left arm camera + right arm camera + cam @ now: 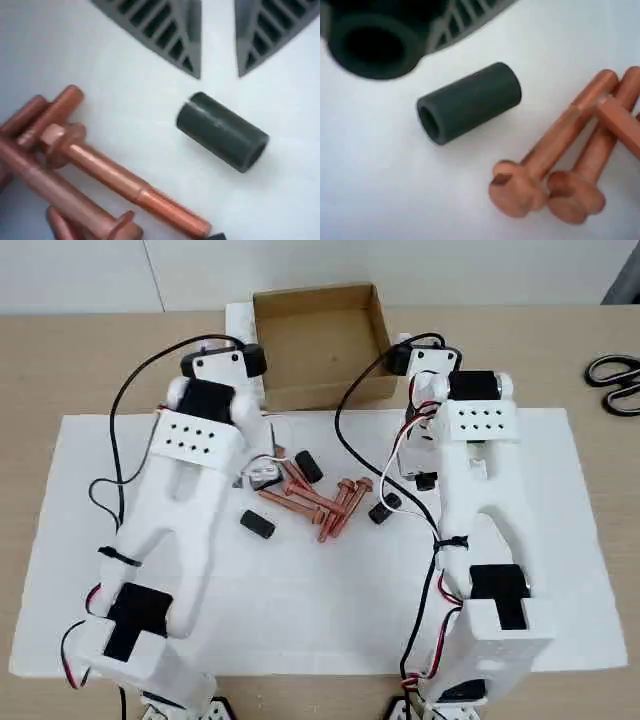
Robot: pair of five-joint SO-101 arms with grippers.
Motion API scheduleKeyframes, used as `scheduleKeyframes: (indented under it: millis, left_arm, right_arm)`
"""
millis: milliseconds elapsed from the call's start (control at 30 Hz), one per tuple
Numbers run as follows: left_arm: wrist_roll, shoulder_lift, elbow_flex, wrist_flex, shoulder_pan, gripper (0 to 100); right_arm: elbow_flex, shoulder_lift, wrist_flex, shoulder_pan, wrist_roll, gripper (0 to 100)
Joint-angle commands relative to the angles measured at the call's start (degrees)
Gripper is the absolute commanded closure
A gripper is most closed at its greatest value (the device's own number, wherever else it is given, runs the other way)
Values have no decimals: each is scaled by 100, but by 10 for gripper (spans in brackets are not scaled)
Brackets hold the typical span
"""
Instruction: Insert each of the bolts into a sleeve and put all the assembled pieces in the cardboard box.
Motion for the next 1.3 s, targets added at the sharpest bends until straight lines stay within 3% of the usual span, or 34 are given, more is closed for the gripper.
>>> scheduleKeyframes:
  millis: [0,167,367,433,833,967,1267]
  left_arm:
    - [-1582,-44,-57,97,-167,961]
    - [-2497,-35,-48,97,-123,959]
    - [-5125,-79,171,105,-167,957]
    - [-5653,-53,163,97,-149,959]
    - [-5943,-44,163,-659,-62,961]
    - [-6497,-44,163,-536,26,961]
    - [-6681,-88,154,-545,26,961]
  right_arm:
    - [-97,-198,-57,13,0,994]
    - [-97,-198,-57,13,-79,994]
    - [-97,-198,-57,13,-97,994]
    - [-97,-198,-57,22,-97,994]
    - [-97,-207,-48,84,-88,994]
    - [-105,-215,-40,356,-79,994]
    - [-79,-1209,92,927,-70,994]
